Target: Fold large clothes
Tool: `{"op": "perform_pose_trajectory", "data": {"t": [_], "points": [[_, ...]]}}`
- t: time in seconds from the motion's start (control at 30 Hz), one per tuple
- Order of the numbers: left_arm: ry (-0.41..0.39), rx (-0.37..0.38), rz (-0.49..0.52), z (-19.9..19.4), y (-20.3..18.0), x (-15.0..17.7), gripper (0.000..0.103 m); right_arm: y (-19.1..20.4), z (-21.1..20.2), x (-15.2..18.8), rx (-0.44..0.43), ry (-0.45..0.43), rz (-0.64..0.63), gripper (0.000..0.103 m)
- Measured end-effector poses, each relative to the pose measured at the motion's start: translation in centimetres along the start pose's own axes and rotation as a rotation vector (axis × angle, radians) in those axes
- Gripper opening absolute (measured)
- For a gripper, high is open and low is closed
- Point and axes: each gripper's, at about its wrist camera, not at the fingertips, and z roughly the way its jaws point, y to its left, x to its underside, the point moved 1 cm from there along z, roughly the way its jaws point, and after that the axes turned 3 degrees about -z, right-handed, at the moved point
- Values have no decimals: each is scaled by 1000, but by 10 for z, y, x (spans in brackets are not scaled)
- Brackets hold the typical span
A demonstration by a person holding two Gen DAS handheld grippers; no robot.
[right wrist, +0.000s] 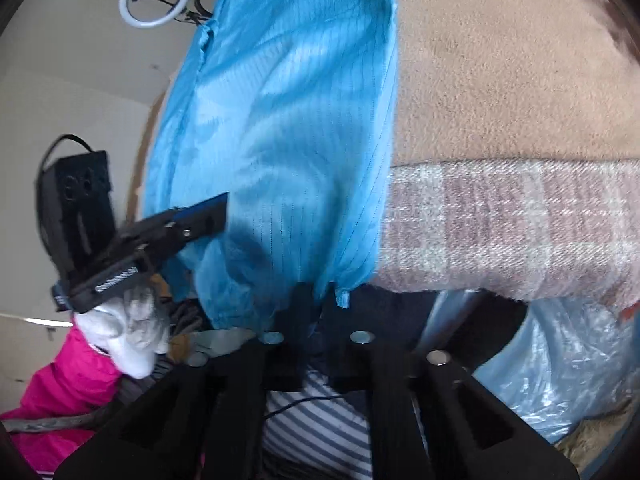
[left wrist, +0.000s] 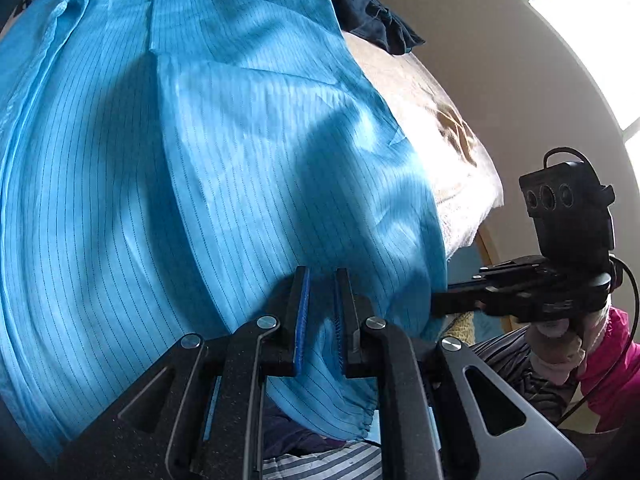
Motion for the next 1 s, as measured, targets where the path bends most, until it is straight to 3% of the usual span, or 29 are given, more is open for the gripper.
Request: {"op": "perform_pose_trajectory", "data": {"t": [0.1,0.23,0.37,0.43,0.5,0.7,0.8,0.87,0.9,1.0], "points": [[-1,-16,25,0,-5,1,9,-2,-15,0,30,-39,8,1],[6,-36,43,1,-9,1,9,-3,-13,-1,61,-14,-15,1],[-30,-69,55,-14,-21,3,18,-7,-28,0,50,-57,-6,2],[-75,-67,92,-25,-38,10,27,-11,-47,-3,23,-122,2,2],[-101,-68,140,-29,-59,17,35,-20,-73,-2,1,-194,10,9],[-48,-97,264,15,-110,31,35,-49,-126,-1,-39,-381,85,13],[-19,-138,260,42,-112,32,35,-57,-134,3,-69,-411,115,13],[-19,-154,270,53,-116,35,42,-57,-132,5,-84,-412,128,14],[-33,-161,289,55,-119,37,47,-60,-134,2,-90,-410,129,14],[-67,-238,390,59,-130,46,48,-60,-132,0,-110,-403,121,14]]}}
